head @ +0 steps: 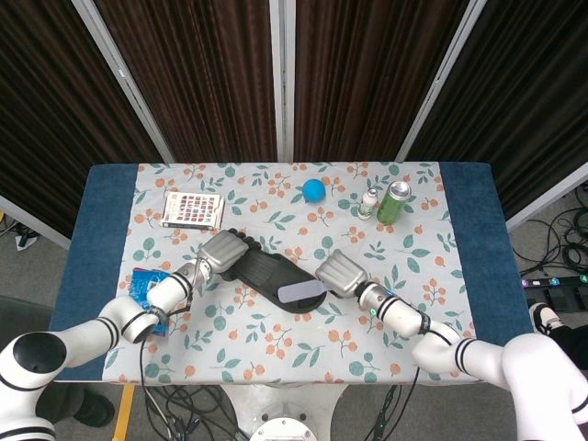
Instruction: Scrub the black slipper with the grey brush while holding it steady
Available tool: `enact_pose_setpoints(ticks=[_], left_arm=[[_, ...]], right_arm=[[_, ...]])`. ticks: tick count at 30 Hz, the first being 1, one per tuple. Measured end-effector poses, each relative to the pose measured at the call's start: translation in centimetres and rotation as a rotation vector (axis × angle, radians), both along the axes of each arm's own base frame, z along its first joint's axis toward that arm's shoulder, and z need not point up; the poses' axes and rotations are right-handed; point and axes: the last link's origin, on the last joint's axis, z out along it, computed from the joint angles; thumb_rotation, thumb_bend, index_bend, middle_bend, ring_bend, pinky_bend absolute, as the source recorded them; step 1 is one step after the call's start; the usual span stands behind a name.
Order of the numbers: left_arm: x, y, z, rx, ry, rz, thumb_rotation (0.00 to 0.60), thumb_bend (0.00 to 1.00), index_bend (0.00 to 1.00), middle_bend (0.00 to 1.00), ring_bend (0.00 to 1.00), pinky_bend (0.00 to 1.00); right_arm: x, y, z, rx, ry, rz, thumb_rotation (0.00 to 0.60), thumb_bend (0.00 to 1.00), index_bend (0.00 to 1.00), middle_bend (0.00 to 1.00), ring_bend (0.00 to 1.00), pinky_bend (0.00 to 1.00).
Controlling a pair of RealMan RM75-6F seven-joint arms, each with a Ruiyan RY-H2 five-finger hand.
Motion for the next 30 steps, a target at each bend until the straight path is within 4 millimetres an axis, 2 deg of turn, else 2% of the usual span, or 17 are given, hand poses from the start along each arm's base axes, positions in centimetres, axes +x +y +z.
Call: enact_pose_setpoints(ticks=[2, 4, 7, 9, 11, 16, 20, 23, 28, 30], left_arm=[[0.0, 0.0, 0.0, 0.001, 0.0, -0.002, 0.6, 0.28, 0.36, 0.41, 0.24, 0.25], [-0.1, -0.1, 0.0, 0.0, 0.006, -0.004, 0.6, 0.28, 0.3, 0.35, 0.2, 0.24], [0.0, -0.2, 0.2, -0.005, 0.009, -0.004, 0.6, 0.28, 0.17, 0.22, 0.13, 0.23], [0.2, -0.3, 0.5, -0.004, -0.001, -0.005, 0.6, 0.28, 0.13, 0.17, 0.09, 0.22], [0.4, -0.4, 0.9, 0.004, -0.011, -0.011, 0.6, 0.28, 0.12, 0.15, 0.08, 0.19], [0.5, -0.4, 2.6, 0.039, -0.043, -0.009, 0.6, 0.28, 0.11, 0.14, 0.08, 0.18], [0.2, -0.5, 4.7, 0.091, -0.09, 0.009, 0.6, 0.28, 0.11, 0.14, 0.08, 0.18], [-0.6, -0.6, 6.7, 0.144, -0.137, 0.036, 0.6, 0.28, 0.11, 0.14, 0.08, 0.18], [-3.1, -1.6, 10.5, 0.25, -0.209, 0.102, 0.6, 0.27, 0.11, 0.14, 0.08, 0.18], [-4.4, -2.1, 11.9, 0.288, -0.231, 0.132, 0.6, 0.27, 0.11, 0.14, 0.08, 0.18]], right_arm=[[-0.7, 0.8, 1.0, 0.014, -0.001, -0.004, 0.6, 0.38, 1.0, 1.0, 1.0, 1.0], [-1.2, 1.2, 2.2, 0.01, -0.014, -0.009, 0.6, 0.38, 1.0, 1.0, 1.0, 1.0], [-2.1, 1.2, 4.7, -0.035, -0.056, -0.028, 0.6, 0.37, 1.0, 1.0, 1.0, 1.0], [-2.9, 1.0, 6.5, -0.079, -0.082, -0.058, 0.6, 0.37, 1.0, 1.0, 1.0, 1.0], [-3.8, 0.7, 7.5, -0.108, -0.087, -0.093, 0.6, 0.35, 1.0, 1.0, 1.0, 1.0], [-6.9, 0.1, 8.6, -0.163, -0.057, -0.207, 0.6, 0.3, 1.0, 1.0, 0.99, 1.0], [-8.8, -0.1, 8.2, -0.178, -0.029, -0.279, 0.6, 0.26, 0.98, 0.97, 0.92, 0.98], [-9.7, 0.1, 7.7, -0.178, -0.003, -0.3, 0.6, 0.19, 0.79, 0.83, 0.78, 0.85], [-10.5, 0.6, 7.4, -0.18, 0.016, -0.339, 0.6, 0.05, 0.24, 0.41, 0.34, 0.47], [-10.7, 0.9, 7.4, -0.178, 0.019, -0.355, 0.6, 0.03, 0.08, 0.28, 0.21, 0.34]])
